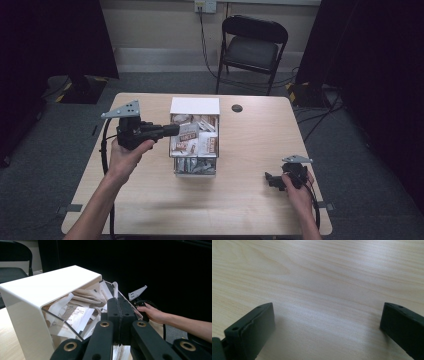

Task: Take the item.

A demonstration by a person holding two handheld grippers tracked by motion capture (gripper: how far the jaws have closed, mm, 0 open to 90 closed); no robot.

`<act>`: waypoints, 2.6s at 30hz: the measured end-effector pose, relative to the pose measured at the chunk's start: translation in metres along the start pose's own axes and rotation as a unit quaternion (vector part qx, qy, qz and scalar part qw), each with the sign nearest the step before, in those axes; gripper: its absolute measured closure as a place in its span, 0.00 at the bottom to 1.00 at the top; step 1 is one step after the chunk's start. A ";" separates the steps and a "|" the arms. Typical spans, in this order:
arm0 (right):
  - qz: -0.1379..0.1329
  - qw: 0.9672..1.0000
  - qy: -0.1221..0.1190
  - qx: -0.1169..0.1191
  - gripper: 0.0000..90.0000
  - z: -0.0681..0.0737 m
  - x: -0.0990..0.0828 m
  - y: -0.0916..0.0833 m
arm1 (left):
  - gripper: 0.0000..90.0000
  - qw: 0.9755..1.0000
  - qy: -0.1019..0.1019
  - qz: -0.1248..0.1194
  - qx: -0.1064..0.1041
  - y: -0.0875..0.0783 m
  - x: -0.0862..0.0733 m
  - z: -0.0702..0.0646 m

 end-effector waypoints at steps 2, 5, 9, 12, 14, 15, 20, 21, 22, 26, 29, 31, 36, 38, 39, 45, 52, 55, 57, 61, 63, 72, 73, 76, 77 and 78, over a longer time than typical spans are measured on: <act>0.000 1.000 0.000 0.000 0.00 0.000 0.000 0.000 | 1.00 1.000 0.001 0.001 0.003 -0.002 0.000 0.000; 0.000 1.000 0.000 0.000 0.00 0.000 0.000 0.000 | 1.00 1.000 -0.002 -0.002 0.001 -0.005 0.001 0.001; 0.000 1.000 0.000 0.000 0.00 0.000 0.000 0.000 | 1.00 1.000 -0.003 -0.004 0.001 -0.009 0.001 0.002; 0.000 1.000 0.000 0.000 0.00 0.000 0.000 0.000 | 1.00 1.000 0.000 -0.002 -0.001 -0.011 0.001 0.001; 0.000 1.000 0.000 0.000 0.00 0.000 0.000 0.000 | 1.00 1.000 0.003 0.001 0.001 -0.012 0.000 0.001; 0.000 1.000 0.000 0.000 0.00 0.000 0.000 0.000 | 1.00 1.000 0.005 0.001 0.004 -0.012 0.000 0.001; 0.000 1.000 0.000 0.000 0.00 0.000 0.000 0.000 | 1.00 1.000 0.008 0.001 0.005 -0.016 0.000 0.001; 0.000 1.000 0.000 0.000 0.00 0.000 0.000 0.000 | 1.00 1.000 0.008 -0.001 0.004 -0.017 0.001 0.000; 0.000 1.000 0.000 0.000 0.00 0.000 0.000 0.000 | 1.00 1.000 0.009 -0.001 0.004 -0.018 0.001 0.000; 0.000 1.000 0.000 0.000 0.00 0.000 0.000 0.000 | 1.00 1.000 0.008 -0.010 0.002 -0.020 0.005 -0.003; 0.000 1.000 0.000 0.000 0.00 0.000 0.000 0.000 | 1.00 1.000 0.013 -0.010 0.000 -0.023 0.008 -0.005; 0.000 1.000 0.000 0.000 0.00 0.000 0.000 0.000 | 1.00 1.000 0.014 -0.013 -0.001 -0.026 0.009 -0.005; 0.000 1.000 0.000 0.000 0.00 0.000 0.000 0.000 | 1.00 1.000 0.002 -0.017 0.010 -0.033 0.010 -0.002; 0.000 1.000 0.000 0.000 0.00 0.000 0.000 0.000 | 1.00 1.000 0.002 -0.021 0.006 -0.036 0.010 -0.002; 0.000 1.000 0.000 0.000 0.00 0.000 0.000 0.000 | 1.00 1.000 0.004 -0.021 0.009 -0.037 0.009 -0.002; 0.000 1.000 0.000 0.000 0.00 0.000 0.000 0.000 | 1.00 0.999 0.005 -0.020 0.024 -0.050 0.008 0.002; 0.000 1.000 0.000 0.000 0.00 0.000 0.000 0.000 | 1.00 0.999 0.004 -0.015 0.036 -0.060 0.000 0.008; 0.000 1.000 0.000 0.000 0.00 0.000 0.000 0.000 | 1.00 0.999 0.007 -0.015 0.044 -0.064 0.000 0.010; 0.000 1.000 0.000 0.000 0.00 0.000 0.000 0.000 | 1.00 0.998 0.012 -0.011 0.053 -0.068 -0.001 0.011; 0.000 1.000 0.000 0.000 0.00 0.000 0.000 0.000 | 1.00 0.998 0.009 -0.017 0.067 -0.076 -0.003 0.016; 0.000 1.000 0.000 0.000 0.00 0.000 0.000 0.000 | 1.00 0.997 0.008 -0.018 0.073 -0.079 -0.005 0.018; 0.000 1.000 0.000 0.000 0.00 0.000 0.000 0.000 | 1.00 0.995 0.009 -0.007 0.095 -0.085 -0.017 0.030; 0.000 1.000 0.000 0.000 0.00 0.000 0.000 0.000 | 1.00 0.995 0.009 -0.004 0.100 -0.085 -0.019 0.032; 0.000 1.000 0.000 0.000 0.00 0.000 0.000 0.000 | 1.00 0.994 0.007 0.002 0.105 -0.083 -0.025 0.036; 0.000 1.000 0.000 0.000 0.00 0.000 0.000 0.000 | 1.00 0.994 0.008 0.008 0.108 -0.082 -0.028 0.038; 0.000 1.000 0.000 0.000 0.00 0.000 0.000 0.000 | 1.00 0.994 0.010 0.008 0.109 -0.081 -0.030 0.040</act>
Point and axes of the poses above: each handheld gripper's, and its own axes: y roughly forward along the jaws, x roughly out of its top, z roughly to its left, the point moved 6 cm from there along y, roughly forward along the jaws, and after that the axes turned 4 degrees about z, right-handed, at the moved point
